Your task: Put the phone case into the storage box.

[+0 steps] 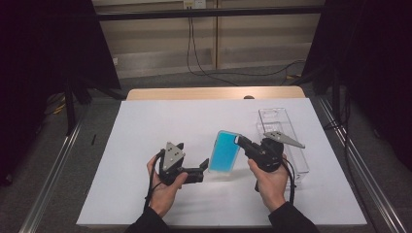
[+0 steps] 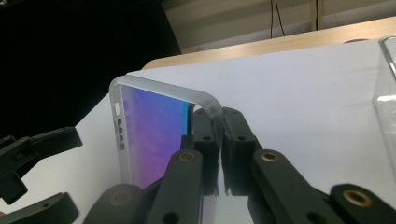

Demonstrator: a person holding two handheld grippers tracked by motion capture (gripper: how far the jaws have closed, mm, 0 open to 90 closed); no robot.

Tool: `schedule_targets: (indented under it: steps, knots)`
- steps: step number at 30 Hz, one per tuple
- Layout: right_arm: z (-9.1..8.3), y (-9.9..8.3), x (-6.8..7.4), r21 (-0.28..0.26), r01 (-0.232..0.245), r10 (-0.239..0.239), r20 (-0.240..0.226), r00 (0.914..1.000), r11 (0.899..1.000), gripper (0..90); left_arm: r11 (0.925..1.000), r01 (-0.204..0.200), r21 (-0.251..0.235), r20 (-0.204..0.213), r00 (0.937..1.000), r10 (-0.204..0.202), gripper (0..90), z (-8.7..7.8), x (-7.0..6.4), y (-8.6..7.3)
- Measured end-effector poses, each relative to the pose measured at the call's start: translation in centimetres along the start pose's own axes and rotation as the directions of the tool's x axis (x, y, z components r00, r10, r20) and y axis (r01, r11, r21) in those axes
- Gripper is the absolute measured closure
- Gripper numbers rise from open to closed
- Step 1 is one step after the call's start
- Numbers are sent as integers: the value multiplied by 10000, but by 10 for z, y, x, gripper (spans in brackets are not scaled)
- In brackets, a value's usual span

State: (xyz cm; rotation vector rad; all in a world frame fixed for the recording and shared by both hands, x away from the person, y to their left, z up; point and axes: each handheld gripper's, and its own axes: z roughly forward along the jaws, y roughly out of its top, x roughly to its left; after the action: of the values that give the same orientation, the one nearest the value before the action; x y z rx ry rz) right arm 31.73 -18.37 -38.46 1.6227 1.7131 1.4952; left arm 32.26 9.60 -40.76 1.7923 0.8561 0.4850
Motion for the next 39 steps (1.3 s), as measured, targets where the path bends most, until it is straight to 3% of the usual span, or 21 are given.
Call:
schedule_targets:
  steps: [7, 11, 15, 20, 34, 39]
  knots:
    - [-4, 3, -3, -172, 333, -333, -5, 9994, 9993, 856, 9989, 22, -460, -168, 9999, -29, 36, -14, 12, -4]
    - [-6, 6, -7, -280, 462, -462, 32, 9989, 9985, 856, 9994, 75, -344, -310, 9995, -86, 36, -21, 20, -6]
    - [-9, 8, -10, -482, 601, -603, -28, 9982, 9970, 855, 9979, -266, -587, -688, 9974, 225, 42, -25, 27, -10]
    - [-11, 11, -14, -673, 890, -880, 166, 9960, 9938, 855, 9964, -27, -842, -284, 9996, 3, 44, -32, 31, -14]
    - [-14, 17, -20, -780, 1424, -1409, 245, 9897, 9867, 855, 9922, 331, -1205, -524, 9978, -397, 37, -52, 44, -27]
    - [-18, 25, -22, -909, 1610, -1588, 310, 9868, 9828, 855, 9925, 137, -1214, -442, 9988, -192, 37, -59, 47, -31]
